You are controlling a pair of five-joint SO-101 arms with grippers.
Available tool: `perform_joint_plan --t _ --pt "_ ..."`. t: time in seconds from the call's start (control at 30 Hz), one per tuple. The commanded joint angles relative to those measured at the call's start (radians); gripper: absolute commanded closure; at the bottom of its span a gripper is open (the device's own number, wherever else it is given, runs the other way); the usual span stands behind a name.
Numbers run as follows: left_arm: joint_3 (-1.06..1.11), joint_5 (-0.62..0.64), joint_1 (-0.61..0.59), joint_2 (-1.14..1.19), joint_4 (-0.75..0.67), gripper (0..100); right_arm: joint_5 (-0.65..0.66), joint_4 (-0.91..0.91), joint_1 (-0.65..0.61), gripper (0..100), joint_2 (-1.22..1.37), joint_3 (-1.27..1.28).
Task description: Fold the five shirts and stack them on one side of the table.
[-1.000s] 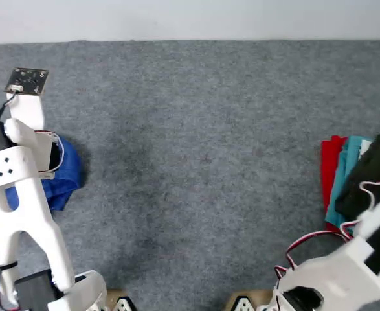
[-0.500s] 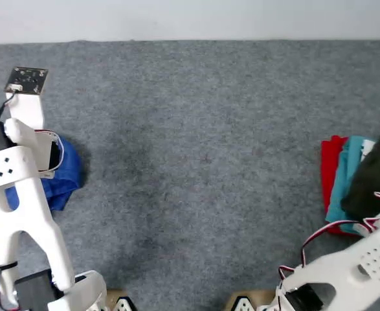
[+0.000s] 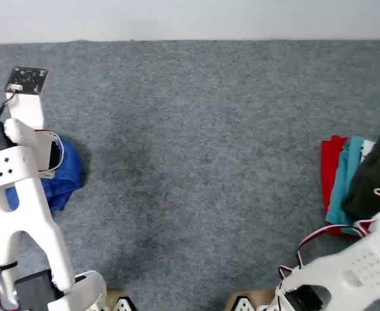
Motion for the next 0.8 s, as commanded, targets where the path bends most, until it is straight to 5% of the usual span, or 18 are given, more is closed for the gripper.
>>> perform_joint_plan --t 0.0,0.4,0.77 --pt "-0.004 -0.008 0.002 -0.031 -0.012 98 -0.055 0.036 -0.059 98.9 -0.117 -0.051" --pt "-0.004 -0.008 0.002 -0.038 -0.008 98 -0.117 -0.082 -0.303 98.9 0.199 -0.064" --pt "-0.004 -0.008 0.002 -0.04 -0.008 98 -0.166 0.242 -0.268 98.9 -0.058 -0.158"
